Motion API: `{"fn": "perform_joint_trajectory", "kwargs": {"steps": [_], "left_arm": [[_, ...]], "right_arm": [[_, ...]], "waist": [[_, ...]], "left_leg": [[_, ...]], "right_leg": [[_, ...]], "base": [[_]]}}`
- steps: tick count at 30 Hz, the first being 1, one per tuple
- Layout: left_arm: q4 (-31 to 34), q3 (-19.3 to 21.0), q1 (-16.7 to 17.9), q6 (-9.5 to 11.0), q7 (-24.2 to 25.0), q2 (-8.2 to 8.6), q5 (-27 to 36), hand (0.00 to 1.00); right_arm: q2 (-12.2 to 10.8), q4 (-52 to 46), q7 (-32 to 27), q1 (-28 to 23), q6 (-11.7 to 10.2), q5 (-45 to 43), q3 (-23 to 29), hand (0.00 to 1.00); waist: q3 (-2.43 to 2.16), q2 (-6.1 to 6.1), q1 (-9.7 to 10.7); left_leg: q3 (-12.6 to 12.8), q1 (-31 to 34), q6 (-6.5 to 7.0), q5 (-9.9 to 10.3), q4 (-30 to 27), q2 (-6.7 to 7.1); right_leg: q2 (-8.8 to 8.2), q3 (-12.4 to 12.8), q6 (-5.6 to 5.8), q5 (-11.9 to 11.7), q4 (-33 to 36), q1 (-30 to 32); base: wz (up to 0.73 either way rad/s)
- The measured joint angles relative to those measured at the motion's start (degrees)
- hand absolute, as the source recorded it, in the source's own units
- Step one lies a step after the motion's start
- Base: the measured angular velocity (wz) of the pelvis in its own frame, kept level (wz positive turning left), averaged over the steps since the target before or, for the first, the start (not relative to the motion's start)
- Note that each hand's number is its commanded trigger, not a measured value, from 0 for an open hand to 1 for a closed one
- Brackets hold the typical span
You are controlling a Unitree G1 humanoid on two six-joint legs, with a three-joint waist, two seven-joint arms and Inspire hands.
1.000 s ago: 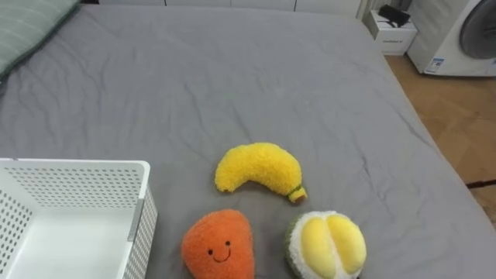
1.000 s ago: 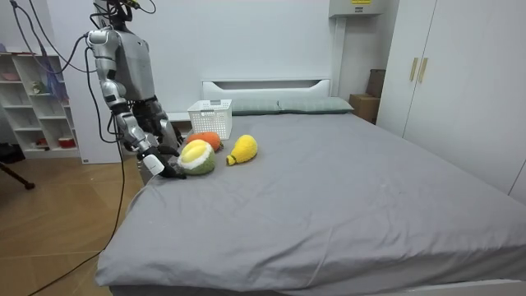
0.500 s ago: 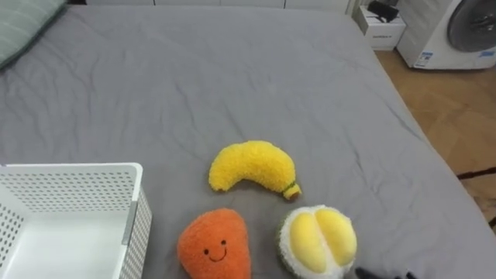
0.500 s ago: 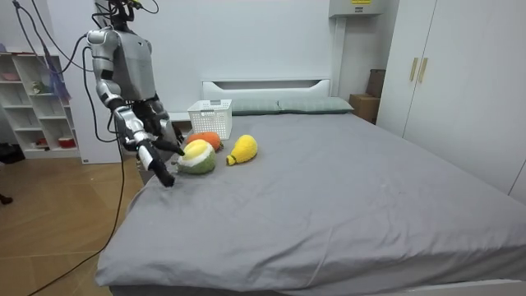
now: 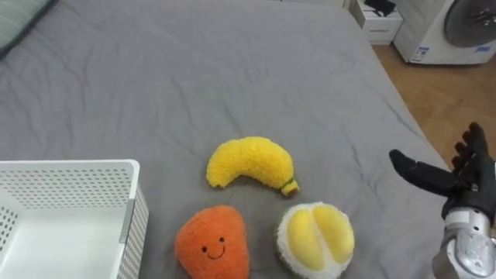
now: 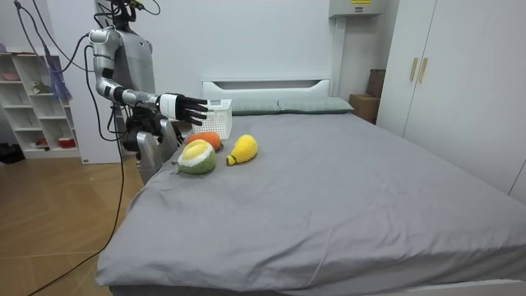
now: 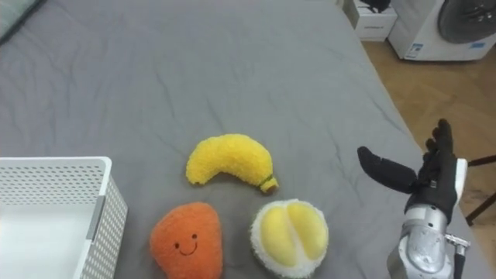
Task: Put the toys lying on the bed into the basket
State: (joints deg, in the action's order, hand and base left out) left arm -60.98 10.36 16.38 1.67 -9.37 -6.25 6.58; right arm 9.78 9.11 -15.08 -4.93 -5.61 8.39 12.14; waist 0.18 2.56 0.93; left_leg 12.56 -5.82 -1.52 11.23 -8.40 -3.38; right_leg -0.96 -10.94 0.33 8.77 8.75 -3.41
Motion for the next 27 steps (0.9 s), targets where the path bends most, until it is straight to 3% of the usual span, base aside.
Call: {"fn": "perform_joint_trajectory", "kwargs": {"steps": [1, 9, 16, 18, 27], "left_arm": [[0.07, 0.12, 0.19, 0.00, 0.17, -0.03, -0.11, 0.00], [0.24, 0.00, -0.36, -0.13, 1.61, -0.46, 0.00, 0.00], [0.32, 0.14, -0.97, -1.44, 1.63, -0.48, -0.01, 0.00], [0.33, 0.13, -1.09, -1.73, 1.65, -0.47, 0.04, 0.00], [2.17, 0.15, -1.13, -4.24, 2.11, -0.58, 0.05, 0.00]], "right_arm": [[0.02, -0.48, 0.21, -0.01, 0.00, -0.46, -0.23, 0.00], [1.02, -0.30, 5.86, 0.04, 0.89, -9.43, -4.88, 0.00], [1.02, 2.22, 12.96, -0.65, 4.52, -15.49, -8.36, 0.00], [1.04, 4.75, 14.15, -0.52, 4.70, -15.44, -8.39, 0.00], [1.30, 12.61, 22.85, -0.71, 10.36, -19.97, -10.01, 0.00]], "waist": [[-0.36, 0.04, -0.14], [-0.11, 0.51, -0.99], [-0.08, 0.64, -1.39], [-0.08, 0.58, -1.54], [-0.08, 0.51, -1.94]], "left_leg": [[0.06, 0.21, 0.00, 0.00, 0.00, 0.00], [0.32, 0.13, 0.10, -0.18, -0.16, -0.01], [0.50, 0.18, 0.11, -0.17, 0.16, 0.01], [0.51, 0.16, 0.11, -0.17, 0.18, 0.01], [0.45, 0.14, 0.11, -0.17, 0.05, 0.01]], "right_leg": [[0.01, -0.01, -0.04, -0.05, 0.08, 0.19], [-0.12, -0.06, -0.11, -0.11, -0.02, 0.24], [-0.14, -0.07, -0.08, -0.13, 0.14, 0.40], [-0.14, -0.06, -0.09, -0.16, 0.12, 0.31], [-0.17, 0.22, -0.09, -0.15, 0.15, 0.28]], "base": [[0.00], [0.00], [0.00], [0.00], [0.00]]}}
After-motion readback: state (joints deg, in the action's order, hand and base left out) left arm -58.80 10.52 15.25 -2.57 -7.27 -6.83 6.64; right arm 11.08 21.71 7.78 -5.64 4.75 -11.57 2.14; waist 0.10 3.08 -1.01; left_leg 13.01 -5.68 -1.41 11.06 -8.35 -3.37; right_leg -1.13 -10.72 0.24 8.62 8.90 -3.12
